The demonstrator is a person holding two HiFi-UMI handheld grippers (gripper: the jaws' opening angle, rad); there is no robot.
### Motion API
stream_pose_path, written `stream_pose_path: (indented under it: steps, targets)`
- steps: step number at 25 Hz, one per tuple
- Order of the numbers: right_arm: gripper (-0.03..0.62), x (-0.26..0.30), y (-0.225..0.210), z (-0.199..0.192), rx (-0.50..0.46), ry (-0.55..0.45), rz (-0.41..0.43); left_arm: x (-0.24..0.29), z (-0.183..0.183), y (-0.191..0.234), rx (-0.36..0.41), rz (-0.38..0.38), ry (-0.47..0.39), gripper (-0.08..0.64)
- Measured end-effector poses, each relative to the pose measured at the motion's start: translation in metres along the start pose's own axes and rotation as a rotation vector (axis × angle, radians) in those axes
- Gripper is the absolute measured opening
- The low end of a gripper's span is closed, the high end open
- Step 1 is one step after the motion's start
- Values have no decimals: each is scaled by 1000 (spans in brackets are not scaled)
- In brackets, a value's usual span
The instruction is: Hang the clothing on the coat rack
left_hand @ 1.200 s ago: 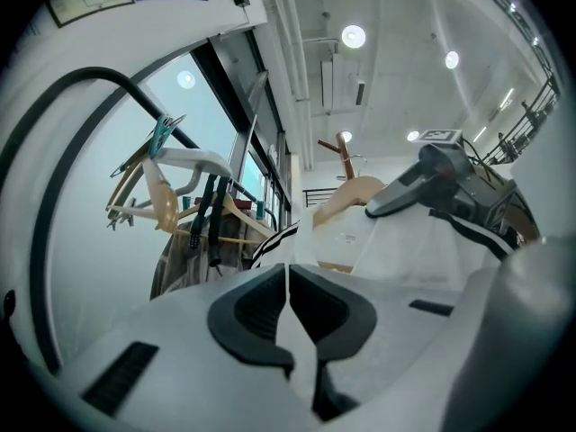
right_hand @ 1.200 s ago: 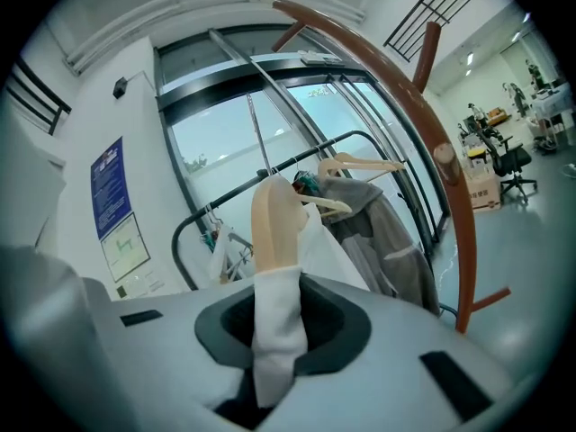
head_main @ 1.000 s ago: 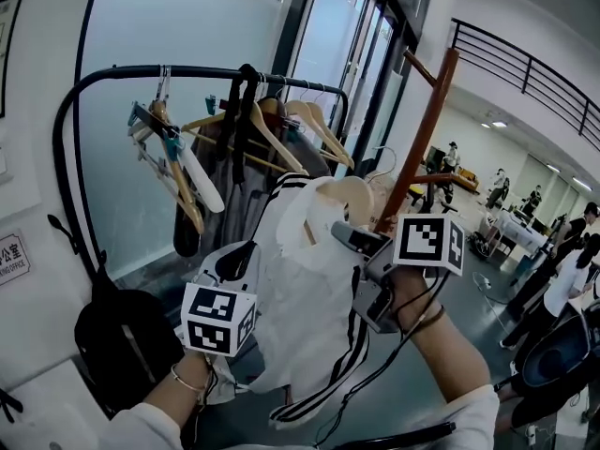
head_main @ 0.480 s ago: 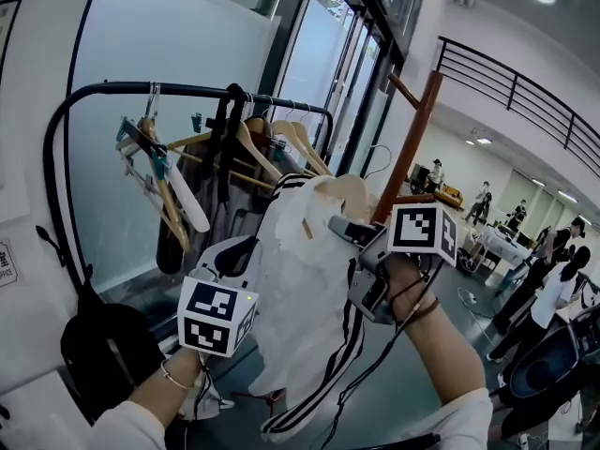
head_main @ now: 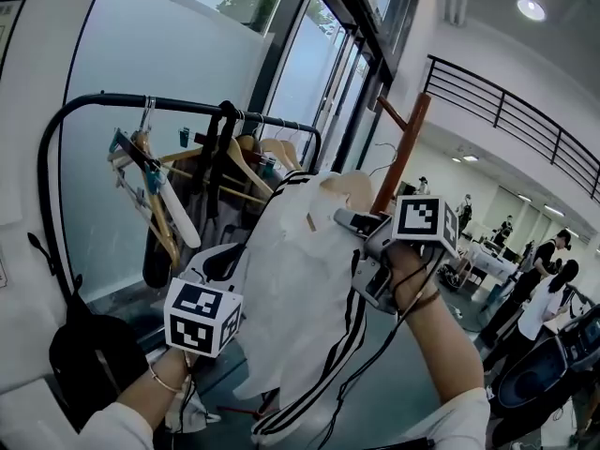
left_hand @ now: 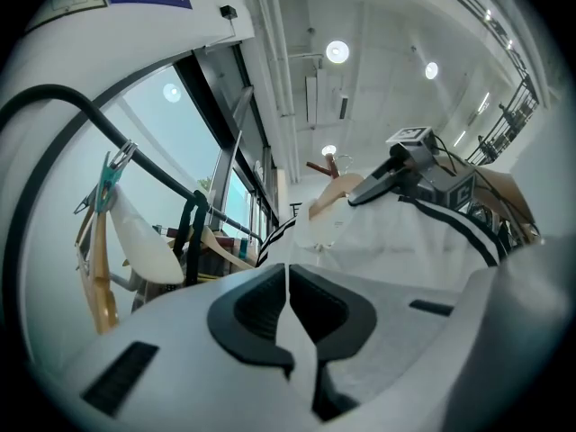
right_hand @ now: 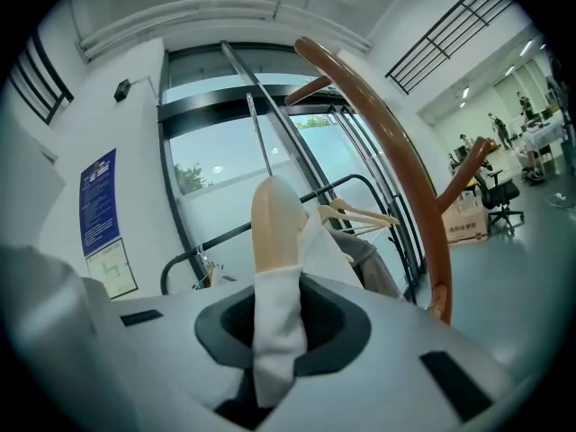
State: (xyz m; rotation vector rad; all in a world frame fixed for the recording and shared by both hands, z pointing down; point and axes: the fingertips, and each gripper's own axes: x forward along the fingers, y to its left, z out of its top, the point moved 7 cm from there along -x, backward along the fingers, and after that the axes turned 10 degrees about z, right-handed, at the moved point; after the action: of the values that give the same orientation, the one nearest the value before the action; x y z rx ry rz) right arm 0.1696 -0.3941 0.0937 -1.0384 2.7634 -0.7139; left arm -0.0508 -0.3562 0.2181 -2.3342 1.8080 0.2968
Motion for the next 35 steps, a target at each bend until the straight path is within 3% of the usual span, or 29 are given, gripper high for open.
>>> stream_pose_path:
  steps: [15, 35]
  targets:
    - [60, -16, 4, 44, -5, -63, -49, 18, 40, -17, 31, -8, -84, 18]
    - [68, -15, -6, 90, -7, -146, -117, 39, 40, -23, 53, -17, -78, 18]
